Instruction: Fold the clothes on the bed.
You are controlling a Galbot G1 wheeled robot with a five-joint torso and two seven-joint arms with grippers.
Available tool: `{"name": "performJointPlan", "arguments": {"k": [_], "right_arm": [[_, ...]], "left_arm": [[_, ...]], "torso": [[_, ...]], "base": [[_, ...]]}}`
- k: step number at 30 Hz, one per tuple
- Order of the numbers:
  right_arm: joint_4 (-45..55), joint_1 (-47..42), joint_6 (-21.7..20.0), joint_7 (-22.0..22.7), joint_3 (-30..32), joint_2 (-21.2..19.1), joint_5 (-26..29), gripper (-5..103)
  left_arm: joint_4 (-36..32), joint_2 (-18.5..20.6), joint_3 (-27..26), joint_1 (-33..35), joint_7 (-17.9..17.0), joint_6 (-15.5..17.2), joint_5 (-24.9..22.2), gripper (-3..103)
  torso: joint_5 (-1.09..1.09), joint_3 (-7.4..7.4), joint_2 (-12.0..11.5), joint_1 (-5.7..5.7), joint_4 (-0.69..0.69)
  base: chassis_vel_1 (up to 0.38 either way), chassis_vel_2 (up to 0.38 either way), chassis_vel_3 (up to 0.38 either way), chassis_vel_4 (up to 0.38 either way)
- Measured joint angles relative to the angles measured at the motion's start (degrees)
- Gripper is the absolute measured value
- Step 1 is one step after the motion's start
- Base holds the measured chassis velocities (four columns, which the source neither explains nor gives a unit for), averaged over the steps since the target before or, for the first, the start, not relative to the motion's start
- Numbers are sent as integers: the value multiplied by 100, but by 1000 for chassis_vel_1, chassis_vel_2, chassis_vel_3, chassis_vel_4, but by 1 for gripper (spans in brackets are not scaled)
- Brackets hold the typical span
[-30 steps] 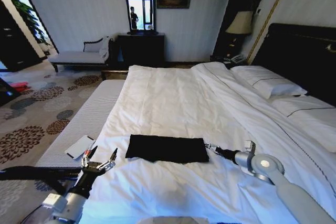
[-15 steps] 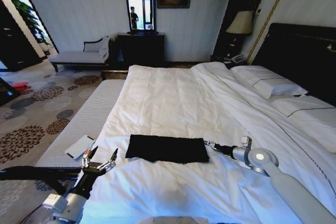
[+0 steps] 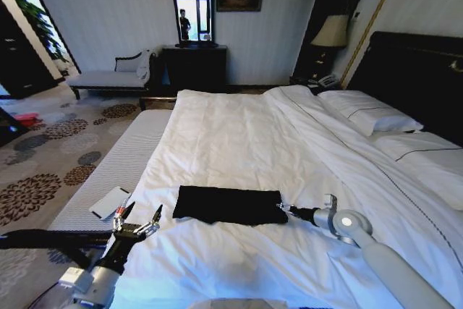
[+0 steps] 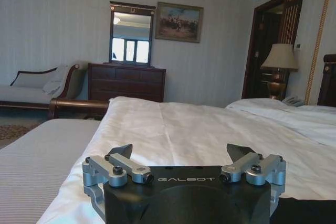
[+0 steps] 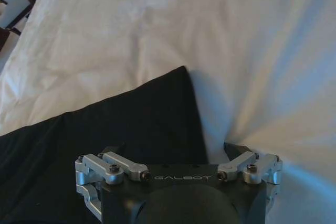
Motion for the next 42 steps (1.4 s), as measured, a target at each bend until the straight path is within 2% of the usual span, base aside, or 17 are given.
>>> {"name": "performJointPlan", "arguments": {"k": [16,18,20,21,22,24,27,29,33,34,36,38,42], "right_arm": [[51,210,7,83,-268,172,-6,102],[30,216,8,81,-268,153,-7,92],[27,217,8,74,-269,144,-10,92],[27,217,9,65,-275,138,-13,82],[30,217,10,63,-284,138,-20,76],[31,216,11,62,-287,138,-23,76],[49,213,16,58,-319,141,-70,60],[55,208,17,58,-321,141,-75,60],[119,132,20,56,-312,128,-106,38],[119,132,20,56,-312,128,-106,38],[145,102,21,55,-293,115,-111,27],[152,97,21,55,-286,111,-112,27],[176,88,27,55,-267,105,-114,7]], "left_arm": [[2,1,0,0,-2,4,-1,100],[2,0,0,0,-3,4,-1,100],[2,1,0,0,-3,4,-1,100],[3,1,0,-1,-4,4,-1,100],[3,1,0,0,-4,4,-1,100],[3,0,0,-1,-4,4,-1,100],[3,1,0,-1,-5,4,-1,100],[3,1,0,-1,-6,4,-1,100],[3,1,0,-1,-7,5,-1,100],[3,1,0,-1,-7,5,-1,100],[3,1,0,-1,-8,5,-1,100],[3,1,0,0,-8,4,-1,100],[3,1,0,-1,-8,5,-1,100]], "torso": [[1,0,0,0,0],[1,0,0,0,-1],[1,0,0,0,-1],[1,0,0,0,-1],[1,0,0,0,-1],[1,0,0,0,-1],[1,0,0,0,0],[1,0,0,0,0],[1,0,0,0,0],[1,0,0,0,0],[1,0,0,0,-1],[1,0,0,0,0],[1,0,0,0,0]], "base": [[0,0,0,0],[0,0,0,0],[0,0,0,0],[0,0,0,0],[0,0,0,0],[0,0,0,0],[0,0,0,0],[0,0,0,0],[0,0,0,0],[0,0,0,0],[0,0,0,0],[0,0,0,0],[0,0,0,0]]}}
